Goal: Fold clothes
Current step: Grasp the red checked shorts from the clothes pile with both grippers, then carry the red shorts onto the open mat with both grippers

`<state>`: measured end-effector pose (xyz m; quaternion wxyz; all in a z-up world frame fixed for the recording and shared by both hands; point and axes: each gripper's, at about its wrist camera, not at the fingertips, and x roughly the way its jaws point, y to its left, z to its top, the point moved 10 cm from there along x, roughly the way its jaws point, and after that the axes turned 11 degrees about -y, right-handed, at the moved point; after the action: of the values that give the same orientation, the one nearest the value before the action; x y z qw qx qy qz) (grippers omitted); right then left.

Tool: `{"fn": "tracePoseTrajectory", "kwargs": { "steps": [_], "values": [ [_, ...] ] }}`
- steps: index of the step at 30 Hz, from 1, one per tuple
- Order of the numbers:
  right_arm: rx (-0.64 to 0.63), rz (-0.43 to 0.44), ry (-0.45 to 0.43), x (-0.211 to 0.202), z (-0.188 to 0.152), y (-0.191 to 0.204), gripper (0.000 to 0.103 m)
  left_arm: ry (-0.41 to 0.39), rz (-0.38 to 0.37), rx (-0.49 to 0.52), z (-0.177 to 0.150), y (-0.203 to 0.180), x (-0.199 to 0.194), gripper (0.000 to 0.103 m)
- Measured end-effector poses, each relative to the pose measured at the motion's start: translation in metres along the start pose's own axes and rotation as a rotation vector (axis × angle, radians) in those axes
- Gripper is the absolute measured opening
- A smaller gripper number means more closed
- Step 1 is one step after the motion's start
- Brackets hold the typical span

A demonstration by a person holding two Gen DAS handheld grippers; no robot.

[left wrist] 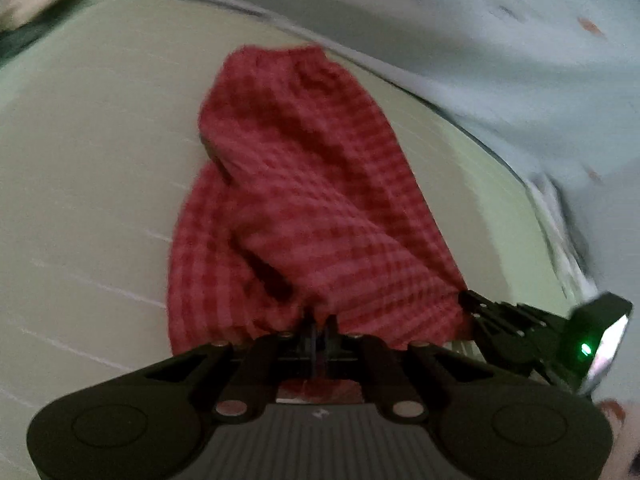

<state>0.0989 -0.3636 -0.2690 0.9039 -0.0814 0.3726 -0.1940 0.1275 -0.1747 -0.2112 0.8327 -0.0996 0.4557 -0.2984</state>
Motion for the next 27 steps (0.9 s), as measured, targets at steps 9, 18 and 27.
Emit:
{"fn": "tracePoseTrajectory", "kwargs": {
  "steps": [9,18,27],
  "values": [
    [0.171,-0.196,0.115,-0.037,-0.072,-0.136,0.012,-0.058,0.095,-0.037,-0.017,-0.038,0.001,0.005],
    [0.195,0.035,-0.048,-0.052,0.009,-0.074,0.032,-0.072,0.152,-0.112,-0.005,-0.015,0.005,0.017],
    [0.228,0.317,-0.068,-0.024,0.071,0.009,0.038,-0.001,0.106,0.001,0.013,-0.018,0.038,0.025]
  ]
}}
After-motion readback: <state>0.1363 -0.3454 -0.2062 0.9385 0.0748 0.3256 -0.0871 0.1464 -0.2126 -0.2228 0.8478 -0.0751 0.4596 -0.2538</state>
